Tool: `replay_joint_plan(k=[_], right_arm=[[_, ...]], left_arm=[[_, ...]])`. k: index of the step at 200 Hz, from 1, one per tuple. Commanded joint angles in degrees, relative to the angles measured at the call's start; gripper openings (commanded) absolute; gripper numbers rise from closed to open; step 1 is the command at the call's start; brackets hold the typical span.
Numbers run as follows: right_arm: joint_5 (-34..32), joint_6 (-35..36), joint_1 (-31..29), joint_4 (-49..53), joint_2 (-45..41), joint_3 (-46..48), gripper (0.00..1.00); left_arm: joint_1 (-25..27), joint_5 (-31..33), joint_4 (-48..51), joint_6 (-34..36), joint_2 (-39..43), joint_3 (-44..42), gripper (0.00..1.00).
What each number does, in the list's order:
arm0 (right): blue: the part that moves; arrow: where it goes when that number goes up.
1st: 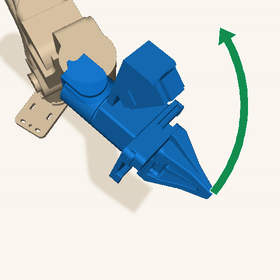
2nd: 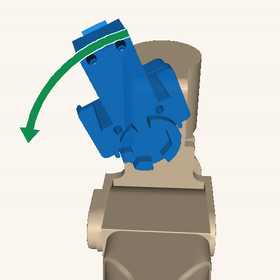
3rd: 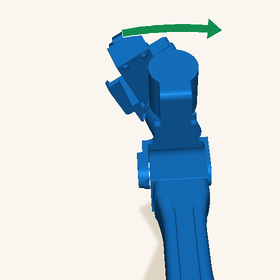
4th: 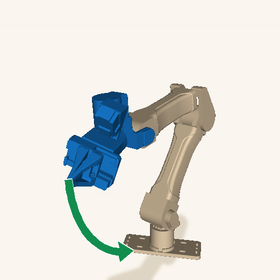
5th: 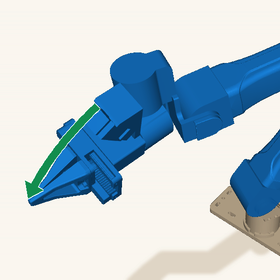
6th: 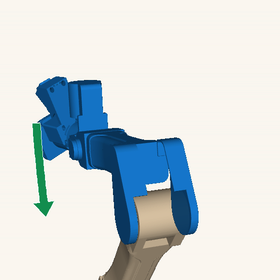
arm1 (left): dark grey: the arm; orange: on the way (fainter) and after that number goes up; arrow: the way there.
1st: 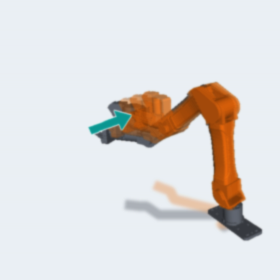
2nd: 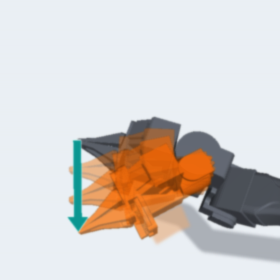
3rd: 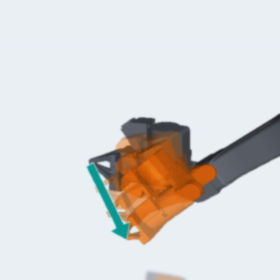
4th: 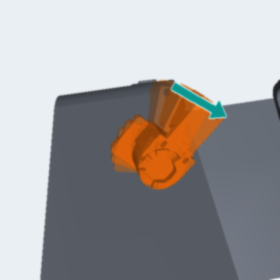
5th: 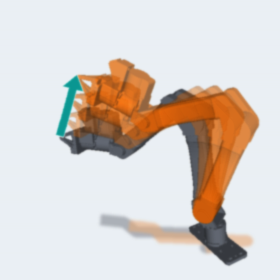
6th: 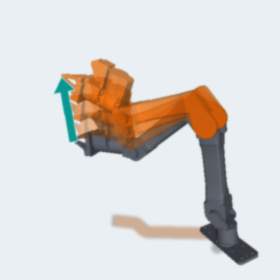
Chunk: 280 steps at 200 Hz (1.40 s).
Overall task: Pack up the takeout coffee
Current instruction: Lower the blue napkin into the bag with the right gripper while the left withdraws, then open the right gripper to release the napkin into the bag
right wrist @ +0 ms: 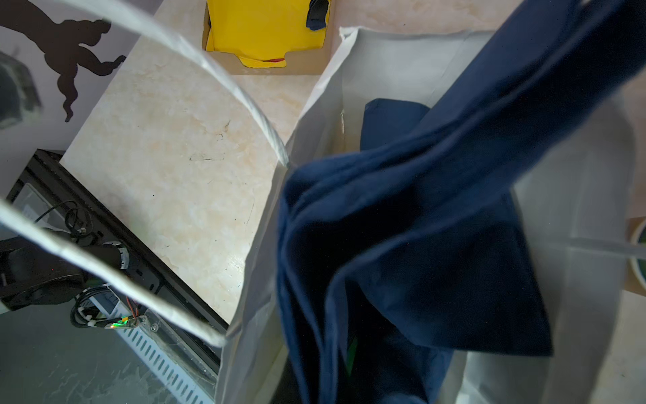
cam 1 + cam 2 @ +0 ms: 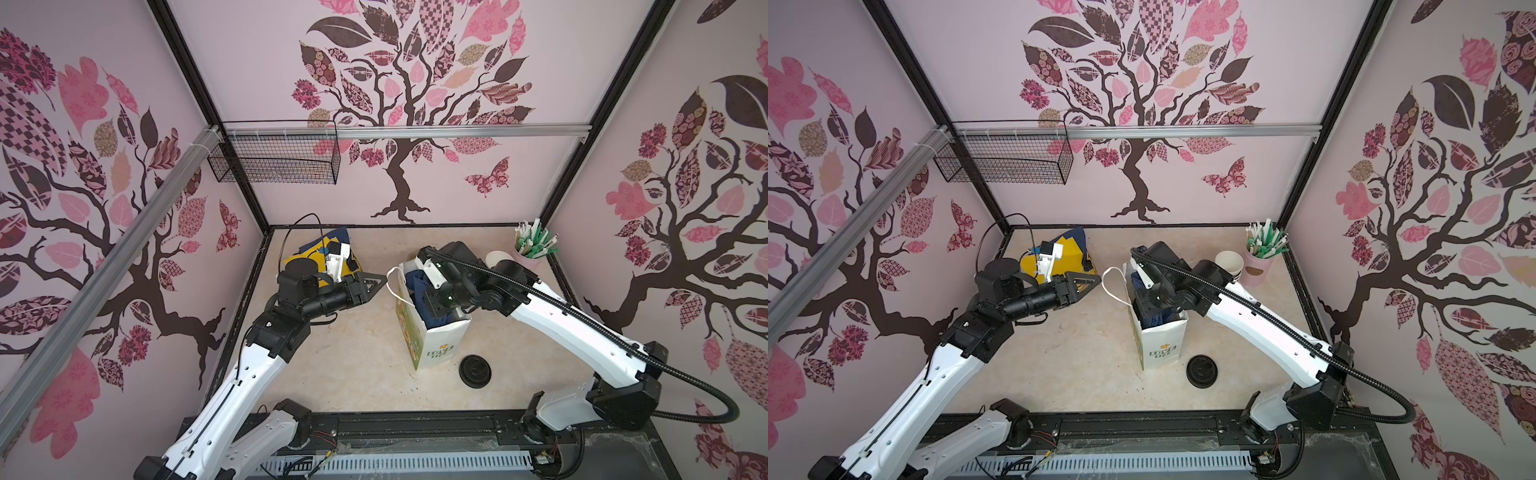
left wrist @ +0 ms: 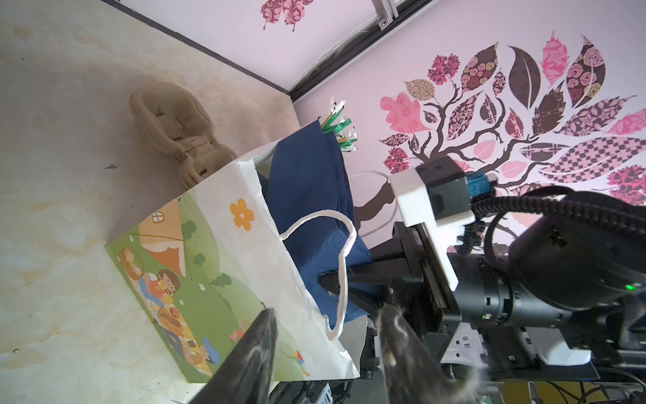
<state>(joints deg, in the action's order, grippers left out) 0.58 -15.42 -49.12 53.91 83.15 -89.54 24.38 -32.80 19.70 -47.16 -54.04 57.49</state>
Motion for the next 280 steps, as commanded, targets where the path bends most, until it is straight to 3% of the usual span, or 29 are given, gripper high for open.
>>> replay_joint_plan(k=[1,101,118,134,172,203,256,280], right_arm=[[4.81,-0.45,0.96,-3.42,1.1,1.73,0.0],[5.75,-0.38,1.77,-7.67,3.94,6.76,0.0],[5.84,-0.3,1.79,-6.38,3.13,4.58,0.26],[5.33,-0.58,1.77,-4.59,1.6,2.1,0.42],[2.71,-0.78,1.79,0.21,-1.73,-1.3,0.58],[-0.04,-1.97,1.76,0.72,-3.46,-3.51,0.59],[-4.91,-3.49,1.83,-1.26,-6.82,-6.15,0.43],[-6.25,-4.19,1.82,-0.71,-7.79,-5.97,0.39]], left_arm=[[0.06,0.26,-1.51,0.21,0.4,-1.85,0.47],[0.03,2.97,-1.46,-0.15,2.27,-2.85,0.41],[-0.01,3.51,-1.45,-0.3,2.36,-3.04,0.39],[0.0,4.25,-1.52,-0.48,2.26,-3.14,0.36],[0.03,4.94,-2.17,-0.94,1.66,-3.44,0.27],[-0.02,4.16,-2.39,-0.88,0.98,-3.44,0.23],[0.04,4.09,-2.66,-0.66,1.04,-2.96,0.23],[0.02,5.28,-2.87,-0.5,1.76,-2.33,0.29]])
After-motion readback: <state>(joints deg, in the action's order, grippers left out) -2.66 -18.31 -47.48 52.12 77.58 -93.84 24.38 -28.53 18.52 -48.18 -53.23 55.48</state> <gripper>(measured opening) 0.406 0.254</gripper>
